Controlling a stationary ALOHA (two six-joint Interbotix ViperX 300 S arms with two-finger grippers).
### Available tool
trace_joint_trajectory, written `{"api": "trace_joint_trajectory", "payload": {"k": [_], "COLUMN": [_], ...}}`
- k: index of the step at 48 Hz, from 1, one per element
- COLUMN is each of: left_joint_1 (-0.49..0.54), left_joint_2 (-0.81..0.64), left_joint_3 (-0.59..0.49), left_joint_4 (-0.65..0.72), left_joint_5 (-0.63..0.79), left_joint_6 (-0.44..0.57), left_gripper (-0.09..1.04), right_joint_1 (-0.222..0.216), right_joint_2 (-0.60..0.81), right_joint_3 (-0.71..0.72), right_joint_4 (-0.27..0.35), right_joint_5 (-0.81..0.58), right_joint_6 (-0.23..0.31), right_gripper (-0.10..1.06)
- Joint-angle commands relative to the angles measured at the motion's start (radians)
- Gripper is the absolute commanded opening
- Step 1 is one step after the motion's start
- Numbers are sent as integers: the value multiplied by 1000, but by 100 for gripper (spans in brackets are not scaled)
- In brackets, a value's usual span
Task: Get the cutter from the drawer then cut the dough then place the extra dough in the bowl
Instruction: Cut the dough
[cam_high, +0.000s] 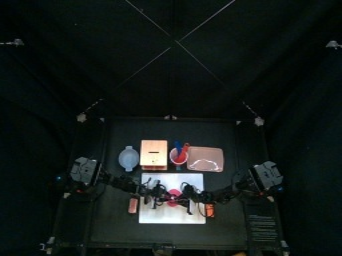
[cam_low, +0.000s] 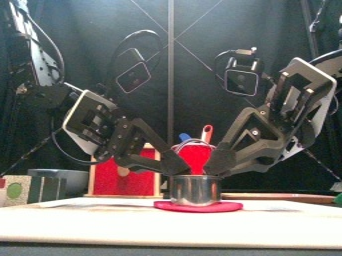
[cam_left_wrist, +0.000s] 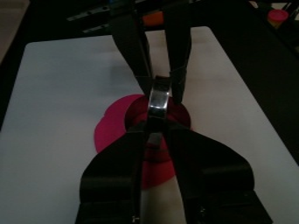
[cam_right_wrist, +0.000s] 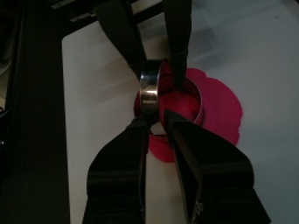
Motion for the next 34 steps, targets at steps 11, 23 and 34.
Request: {"api": "trace_joint_trajectory", "payload": {"k": [11,23,34], "left_joint_1": [-2,-2,-2], "left_joint_2": [2,-54,-81], "left_joint_3": [17,14,5], "left_joint_4": [-2,-2,-2], "left_joint_5": [43,43,43], "left_joint_6": [-9,0,34], "left_gripper": [80,80,80], "right_joint_1": [-40,-40,-49], "right_joint_2": [-15,-38,-67], "right_joint_3": [9,-8,-11], "right_joint_4": [-2,-25,-54], "right_joint_5": [38,38,43], "right_joint_6": [11,11,12], "right_gripper": [80,83,83]}}
